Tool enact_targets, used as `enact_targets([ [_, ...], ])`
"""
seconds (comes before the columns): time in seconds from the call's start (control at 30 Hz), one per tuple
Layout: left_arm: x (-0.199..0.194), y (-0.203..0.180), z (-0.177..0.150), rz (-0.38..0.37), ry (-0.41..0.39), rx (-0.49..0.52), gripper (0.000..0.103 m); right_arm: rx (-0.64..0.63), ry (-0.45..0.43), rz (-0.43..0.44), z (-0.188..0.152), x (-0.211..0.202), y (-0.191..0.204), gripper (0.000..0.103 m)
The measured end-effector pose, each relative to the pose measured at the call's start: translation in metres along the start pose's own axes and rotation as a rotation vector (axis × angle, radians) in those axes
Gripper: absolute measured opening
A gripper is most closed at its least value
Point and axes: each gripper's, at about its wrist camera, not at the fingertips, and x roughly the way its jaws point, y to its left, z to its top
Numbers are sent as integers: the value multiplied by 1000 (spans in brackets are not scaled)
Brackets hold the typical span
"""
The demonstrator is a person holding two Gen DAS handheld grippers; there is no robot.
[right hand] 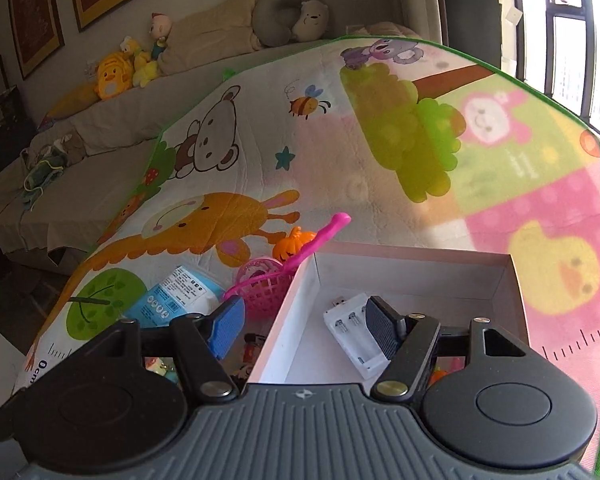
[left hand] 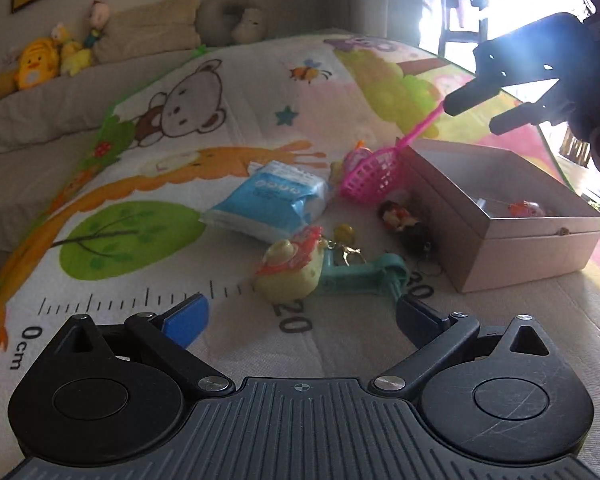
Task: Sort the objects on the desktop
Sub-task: 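Grasp the pink mesh scoop with the right tool while the left grasps the teal crank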
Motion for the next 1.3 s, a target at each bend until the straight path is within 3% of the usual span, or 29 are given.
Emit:
enact_targets([
  [0.1, -3, 8, -3, -17, 9, -26, 102, 87, -15, -50, 23, 36, 2, 68],
  [0.17, -8, 12, -4, -24, 5, -35, 102, 117, -7, -98, 35, 66, -1, 61],
  [0.23, -13, 18, -4, -21, 0, -44, 102, 105, 6, -148, 41, 91, 0, 23],
  [0.3, -19, 24, -5, -12, -5, -53, 102, 102, 7, -169, 42, 100, 3, 21],
  [0.47, -26, 36, -7, 1, -4, -71, 102, -5, -11, 6, 19, 51, 47, 9],
  [0.53, -28, 37, -8, -4, -6, -78, 102, -69, 1, 35, -1, 24, 68, 8],
  [0.73, -32, 33, -12, -28, 10, -84, 102, -193, 44, 108, -75, -44, 92, 8],
  [0.87, -33, 28, -14, -29, 20, -70, 102, -225, 160, 158, -119, -58, 88, 9],
  [0.97, -32, 24, -14, -16, 27, -52, 103, -290, 174, 176, -141, -72, 87, 13],
  [1.07, -29, 21, -14, 0, 43, -34, 103, -350, 116, 148, -144, -84, 89, 28],
  [1.13, -28, 18, -14, -1, 48, -17, 103, -379, 79, 107, -139, -85, 91, 49],
  [1.2, -27, 12, -13, -10, 42, 17, 103, -394, 65, 85, -137, -84, 91, 61],
  [1.3, -21, 0, -8, -25, 23, 62, 103, -400, 64, 62, -139, -82, 85, 67],
])
